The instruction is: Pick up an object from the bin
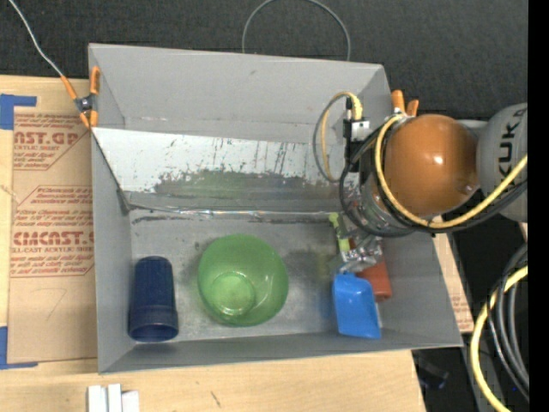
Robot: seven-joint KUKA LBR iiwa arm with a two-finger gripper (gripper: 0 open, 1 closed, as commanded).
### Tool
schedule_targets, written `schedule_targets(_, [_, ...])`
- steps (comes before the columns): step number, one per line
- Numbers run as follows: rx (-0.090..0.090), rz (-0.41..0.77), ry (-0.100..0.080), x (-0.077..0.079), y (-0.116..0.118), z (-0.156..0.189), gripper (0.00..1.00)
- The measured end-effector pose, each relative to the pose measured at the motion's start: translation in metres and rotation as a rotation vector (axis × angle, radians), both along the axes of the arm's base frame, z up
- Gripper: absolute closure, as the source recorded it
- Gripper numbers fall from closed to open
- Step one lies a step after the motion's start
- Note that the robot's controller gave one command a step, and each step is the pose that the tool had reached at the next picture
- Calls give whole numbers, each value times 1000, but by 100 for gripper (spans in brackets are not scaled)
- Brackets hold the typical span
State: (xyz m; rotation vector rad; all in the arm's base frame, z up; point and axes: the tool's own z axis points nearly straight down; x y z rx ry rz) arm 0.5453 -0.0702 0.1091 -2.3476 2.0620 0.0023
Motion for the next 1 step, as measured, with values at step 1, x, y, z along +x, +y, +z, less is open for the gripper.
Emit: schedule_targets(1, [-1, 0, 0, 0, 0, 13, 100])
